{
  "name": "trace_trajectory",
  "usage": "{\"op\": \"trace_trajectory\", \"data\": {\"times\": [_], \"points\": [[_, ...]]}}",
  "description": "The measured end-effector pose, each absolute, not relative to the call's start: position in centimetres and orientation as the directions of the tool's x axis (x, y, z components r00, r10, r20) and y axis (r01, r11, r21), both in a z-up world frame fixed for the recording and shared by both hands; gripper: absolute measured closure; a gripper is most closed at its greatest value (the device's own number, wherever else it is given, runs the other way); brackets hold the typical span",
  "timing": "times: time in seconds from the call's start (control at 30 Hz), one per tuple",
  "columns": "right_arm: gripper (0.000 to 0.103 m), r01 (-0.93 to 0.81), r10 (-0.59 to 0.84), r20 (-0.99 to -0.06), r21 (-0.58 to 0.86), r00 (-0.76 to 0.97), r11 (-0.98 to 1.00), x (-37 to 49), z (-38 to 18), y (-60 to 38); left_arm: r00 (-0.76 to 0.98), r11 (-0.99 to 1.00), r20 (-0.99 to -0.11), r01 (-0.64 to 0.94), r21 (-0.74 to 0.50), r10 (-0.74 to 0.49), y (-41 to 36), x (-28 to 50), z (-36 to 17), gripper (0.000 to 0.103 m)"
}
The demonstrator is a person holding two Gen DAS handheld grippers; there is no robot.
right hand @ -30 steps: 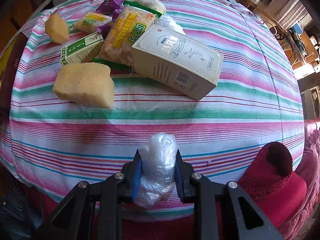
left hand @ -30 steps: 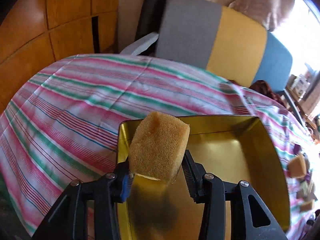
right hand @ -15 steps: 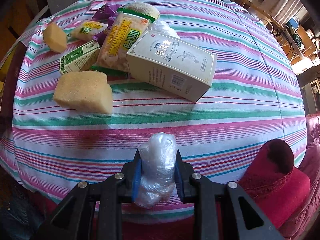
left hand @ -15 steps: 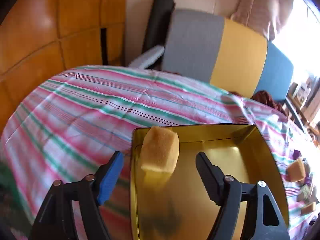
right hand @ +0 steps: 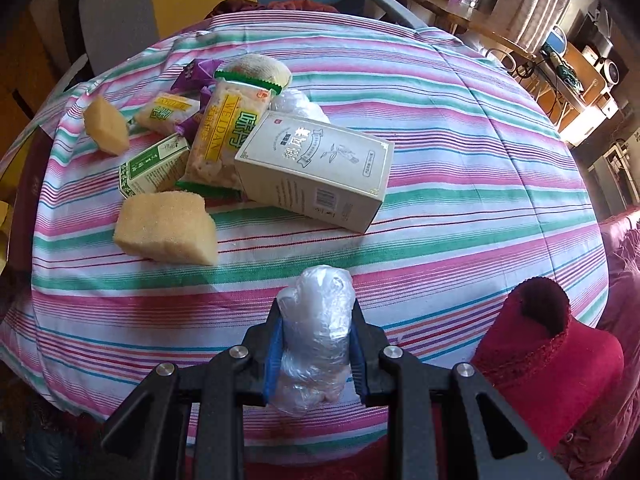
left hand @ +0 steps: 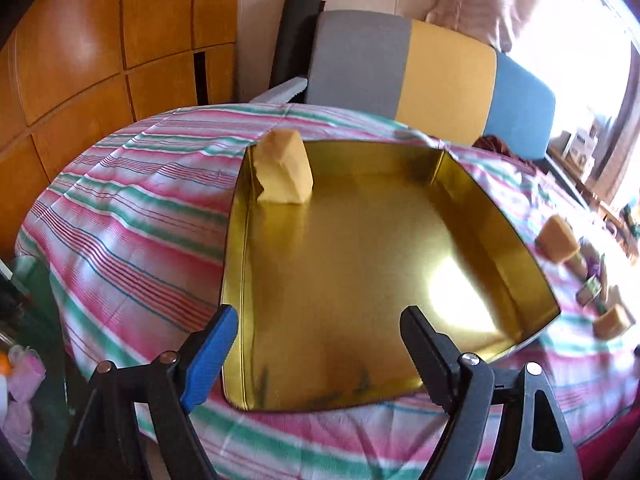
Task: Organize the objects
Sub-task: 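Lower the yellow sponge into the gold tray and open the left tool, then carry the plastic bundle to the tray and release it beside the sponge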
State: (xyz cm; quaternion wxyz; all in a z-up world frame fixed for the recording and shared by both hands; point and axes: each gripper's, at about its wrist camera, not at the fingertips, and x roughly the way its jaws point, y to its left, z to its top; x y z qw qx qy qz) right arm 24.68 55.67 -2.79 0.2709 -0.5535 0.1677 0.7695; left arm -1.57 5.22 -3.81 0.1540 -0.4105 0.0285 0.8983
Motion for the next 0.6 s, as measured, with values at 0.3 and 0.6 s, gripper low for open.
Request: {"op": "trace_trajectory", "data": {"times": [0.3, 0.6], "points": [[0.075, -0.625, 0.262, -0.936, -0.061, -0.234, -0.778, 22.9, -4.0, 54.4, -0.619, -0.953, -0.736, -0.280, -0.117, 0.272, 4.0, -0.9, -3.8, 0.019], [0.075, -0.503, 0.221, -0.855, 0.053, -0.469, -0.862, 16.8, 0.9, 48.6, -0.631, -0.958, -0.732, -0.267, -0.106, 0.257, 3.2, -0.7, -2.9, 0.019]]}}
